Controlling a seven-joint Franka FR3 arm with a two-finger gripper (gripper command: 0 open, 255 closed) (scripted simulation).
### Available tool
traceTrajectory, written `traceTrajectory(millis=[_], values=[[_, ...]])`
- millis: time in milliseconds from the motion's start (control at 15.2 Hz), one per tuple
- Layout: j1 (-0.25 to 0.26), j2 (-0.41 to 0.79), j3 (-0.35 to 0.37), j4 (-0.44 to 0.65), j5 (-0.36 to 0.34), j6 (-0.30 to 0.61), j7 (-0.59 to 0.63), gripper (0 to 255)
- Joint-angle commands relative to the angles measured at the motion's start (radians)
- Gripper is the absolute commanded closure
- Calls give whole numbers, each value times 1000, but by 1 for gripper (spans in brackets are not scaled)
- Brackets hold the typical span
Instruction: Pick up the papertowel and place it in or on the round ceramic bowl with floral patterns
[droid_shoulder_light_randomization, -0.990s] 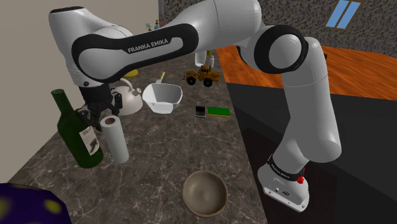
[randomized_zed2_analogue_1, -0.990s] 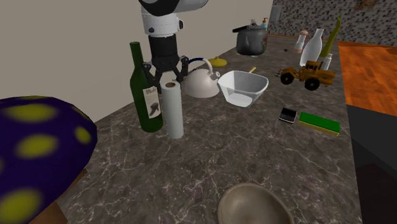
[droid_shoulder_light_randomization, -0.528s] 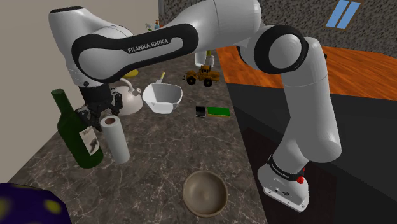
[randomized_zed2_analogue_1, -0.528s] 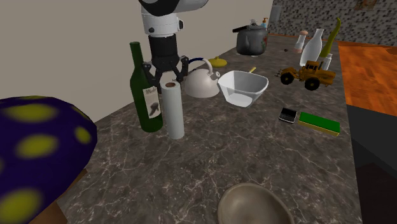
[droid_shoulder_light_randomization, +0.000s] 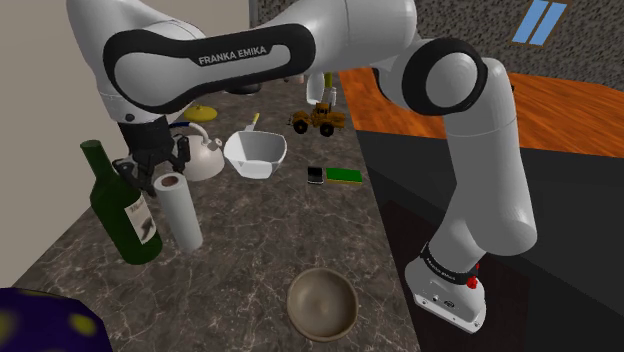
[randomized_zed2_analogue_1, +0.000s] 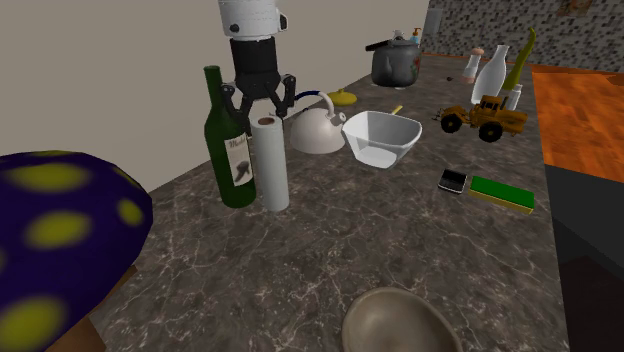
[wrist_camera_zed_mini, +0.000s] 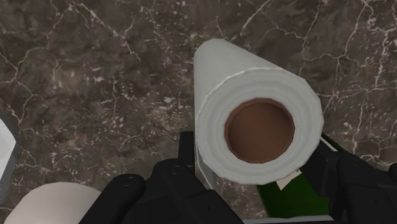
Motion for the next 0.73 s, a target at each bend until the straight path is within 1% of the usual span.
traceTrajectory(millis=[0,660], values=[[2,-1,1,25,1,-26,-4,255],[26,11,2,183,1,-169,-13,255]])
